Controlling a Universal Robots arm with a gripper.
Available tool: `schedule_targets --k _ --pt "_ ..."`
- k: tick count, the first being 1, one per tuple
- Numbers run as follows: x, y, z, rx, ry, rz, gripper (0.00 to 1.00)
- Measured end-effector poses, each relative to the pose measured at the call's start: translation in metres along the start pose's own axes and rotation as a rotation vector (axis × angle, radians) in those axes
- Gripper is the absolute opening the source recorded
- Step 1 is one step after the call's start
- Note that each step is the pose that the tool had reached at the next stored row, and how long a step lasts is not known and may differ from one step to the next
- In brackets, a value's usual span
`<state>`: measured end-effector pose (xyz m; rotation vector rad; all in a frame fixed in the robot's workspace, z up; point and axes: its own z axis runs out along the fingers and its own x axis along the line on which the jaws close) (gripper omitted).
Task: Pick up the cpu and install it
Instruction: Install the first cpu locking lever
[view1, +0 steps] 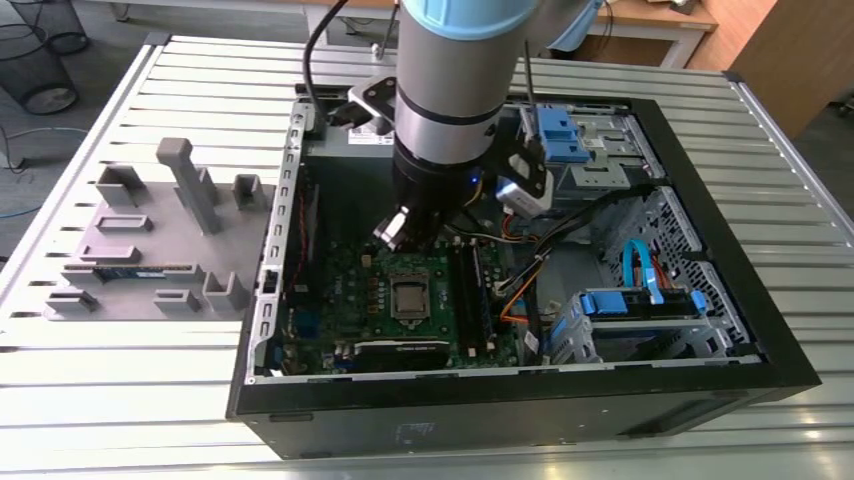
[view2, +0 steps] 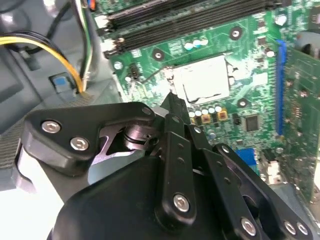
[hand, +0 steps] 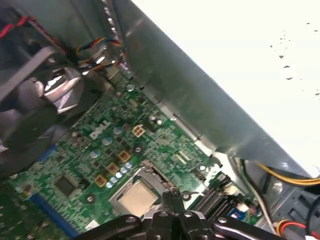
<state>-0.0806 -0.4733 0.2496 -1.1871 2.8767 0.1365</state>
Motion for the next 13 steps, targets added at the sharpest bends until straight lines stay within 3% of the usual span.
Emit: schedule_targets --k 4,7,10,13 --pt "-0.0037 -0.003 -0.0007 -0.0082 -0.0072 -0.006 0.11" --pt "-0.0047 -0.0031 -0.0056 -0.016 -0.0146 -0.01 0.11" --pt "-0.0057 -0.0021 -0.0146 -0.0165 -0.0149 -0.011 0.11" --pt "-0.0079 -0.0007 -0.0156 -0.0166 -0.015 -0.011 0.11"
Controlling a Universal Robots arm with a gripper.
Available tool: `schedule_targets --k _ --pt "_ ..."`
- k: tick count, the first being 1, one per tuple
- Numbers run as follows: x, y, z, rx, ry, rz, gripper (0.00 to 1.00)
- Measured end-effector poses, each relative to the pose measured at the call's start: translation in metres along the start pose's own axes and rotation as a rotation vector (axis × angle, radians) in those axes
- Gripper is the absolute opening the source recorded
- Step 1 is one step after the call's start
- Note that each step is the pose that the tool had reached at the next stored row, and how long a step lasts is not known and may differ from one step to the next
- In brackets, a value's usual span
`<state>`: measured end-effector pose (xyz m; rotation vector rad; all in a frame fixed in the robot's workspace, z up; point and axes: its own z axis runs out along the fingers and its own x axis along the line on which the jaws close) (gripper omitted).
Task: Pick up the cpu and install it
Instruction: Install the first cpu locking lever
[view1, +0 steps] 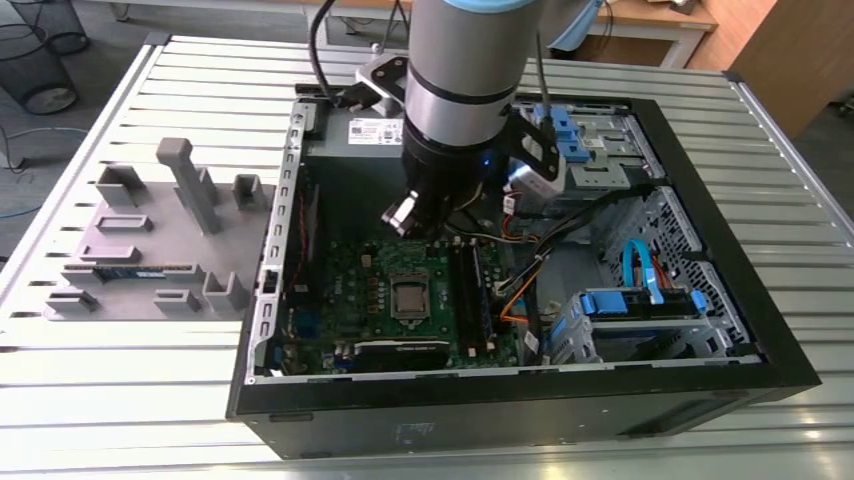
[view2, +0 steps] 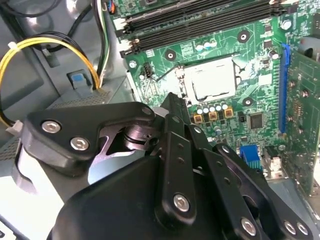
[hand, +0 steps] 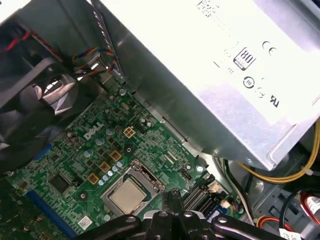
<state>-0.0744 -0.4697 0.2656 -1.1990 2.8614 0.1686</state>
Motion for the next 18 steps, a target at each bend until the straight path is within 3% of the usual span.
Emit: schedule_targets --k 6,11,18 --pt "-0.0129 0.0051 0.0014 -0.0025 -0.0025 0.0 0.11" --pt "-0.0223 0.0049 0.0031 -0.0042 -0.004 -0.001 0.11" --pt "-0.0245 0.0057 0.0132 -0.0079 0.0005 -0.052 0.11"
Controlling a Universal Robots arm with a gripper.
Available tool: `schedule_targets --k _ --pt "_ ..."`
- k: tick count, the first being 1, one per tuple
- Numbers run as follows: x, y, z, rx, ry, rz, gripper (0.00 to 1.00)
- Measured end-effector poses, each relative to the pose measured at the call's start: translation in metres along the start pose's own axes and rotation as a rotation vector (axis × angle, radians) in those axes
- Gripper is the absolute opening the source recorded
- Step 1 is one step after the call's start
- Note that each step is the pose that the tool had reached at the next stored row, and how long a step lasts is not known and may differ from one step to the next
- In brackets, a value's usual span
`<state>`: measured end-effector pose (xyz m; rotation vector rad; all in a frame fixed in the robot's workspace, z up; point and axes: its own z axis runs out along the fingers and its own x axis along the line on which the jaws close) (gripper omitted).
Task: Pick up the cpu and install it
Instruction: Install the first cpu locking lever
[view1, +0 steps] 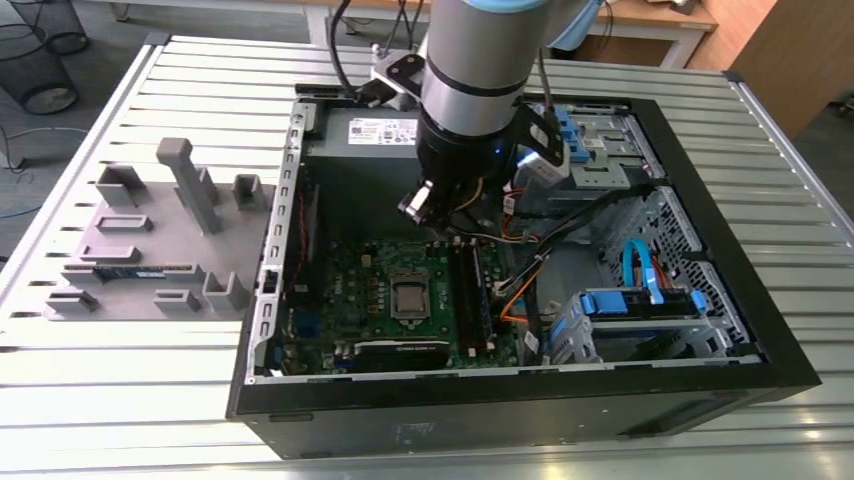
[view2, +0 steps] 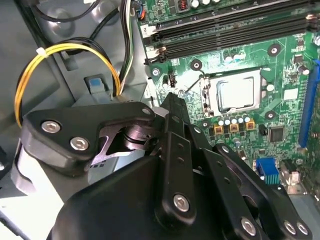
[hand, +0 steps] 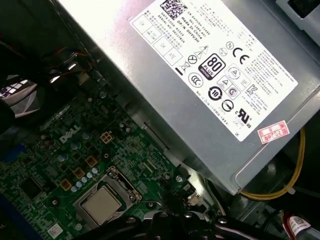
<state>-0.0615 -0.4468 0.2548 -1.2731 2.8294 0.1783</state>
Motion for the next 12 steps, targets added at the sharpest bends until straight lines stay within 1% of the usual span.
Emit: schedule_targets --k 2,6,12 --pt "-0.0005 0.0002 0.0014 -0.0008 0.0011 -0.011 0.11" --pt "-0.0007 -0.0005 0.0059 -0.0012 0.0013 -0.015 0.11" --pt "-0.0014 -0.0012 0.0083 -0.0024 0.0001 -0.016 0.11"
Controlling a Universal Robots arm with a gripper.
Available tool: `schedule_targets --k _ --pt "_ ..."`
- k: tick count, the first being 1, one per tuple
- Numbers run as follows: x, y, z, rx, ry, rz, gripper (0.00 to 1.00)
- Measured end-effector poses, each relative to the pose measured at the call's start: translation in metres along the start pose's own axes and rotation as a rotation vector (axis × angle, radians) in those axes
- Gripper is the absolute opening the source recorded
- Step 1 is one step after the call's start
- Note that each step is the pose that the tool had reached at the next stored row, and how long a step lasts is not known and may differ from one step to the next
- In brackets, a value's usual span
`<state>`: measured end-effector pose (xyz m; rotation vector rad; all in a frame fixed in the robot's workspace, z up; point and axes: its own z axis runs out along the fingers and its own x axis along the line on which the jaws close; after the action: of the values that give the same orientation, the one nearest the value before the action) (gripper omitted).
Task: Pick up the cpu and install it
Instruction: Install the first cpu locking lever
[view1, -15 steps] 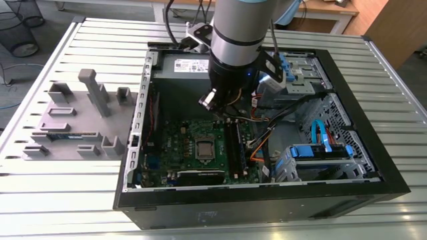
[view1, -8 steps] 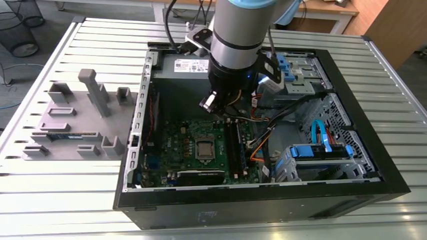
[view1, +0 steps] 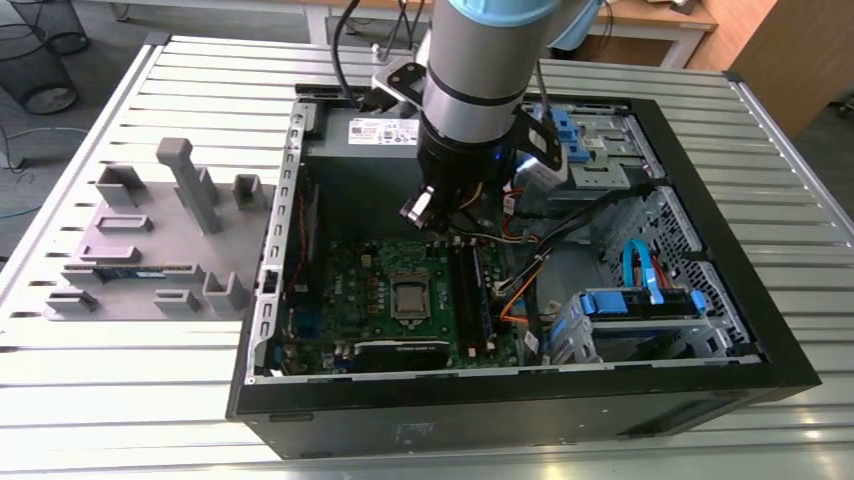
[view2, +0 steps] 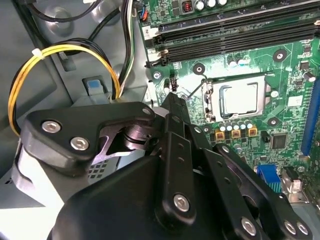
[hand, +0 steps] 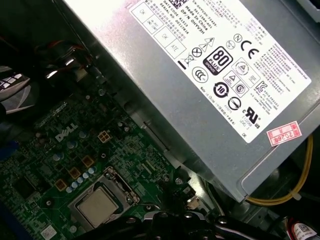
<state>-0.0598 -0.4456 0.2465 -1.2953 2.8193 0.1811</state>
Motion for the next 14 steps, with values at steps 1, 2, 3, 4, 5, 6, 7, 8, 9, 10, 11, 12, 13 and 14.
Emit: schedule_targets --k 1,2,3,4,5,6,7,8,9,10,11,12,13,14 --pt "0.0 0.0 0.0006 -0.0003 -0.0004 0.0 0.11" --pt "0.0 -0.0001 0.0013 -0.0003 -0.0004 0.0 0.11" --pt "0.0001 -0.0002 0.0021 -0.0003 -0.0003 -0.001 0.11" --pt "0.0002 -0.0003 0.003 -0.0004 -0.0004 -0.001 0.11" --pt "0.0002 -0.0003 0.0038 -0.0004 -0.0004 -0.001 0.11" --pt "0.0003 -0.0004 0.0042 -0.0005 -0.0002 -0.002 0.11" --pt "0.0005 -0.0003 0.0043 -0.0005 -0.0002 -0.002 0.11" --pt "0.001 -0.0002 0.0043 -0.0004 0.0 -0.002 0.11" --pt "0.0016 -0.0001 0.0043 0.0 0.0004 -0.002 0.11" --pt "0.0025 -0.0001 0.0042 0.0007 0.0012 -0.002 0.11" --pt "0.0036 -0.0002 0.0042 0.0019 0.0027 -0.002 0.11" --pt "0.0049 -0.0005 0.004 0.0035 0.0046 -0.003 0.11" --pt "0.0063 -0.001 0.0038 0.0053 0.0068 -0.003 0.11" --pt "0.0078 -0.0016 0.0037 0.0067 0.0084 -0.003 0.11"
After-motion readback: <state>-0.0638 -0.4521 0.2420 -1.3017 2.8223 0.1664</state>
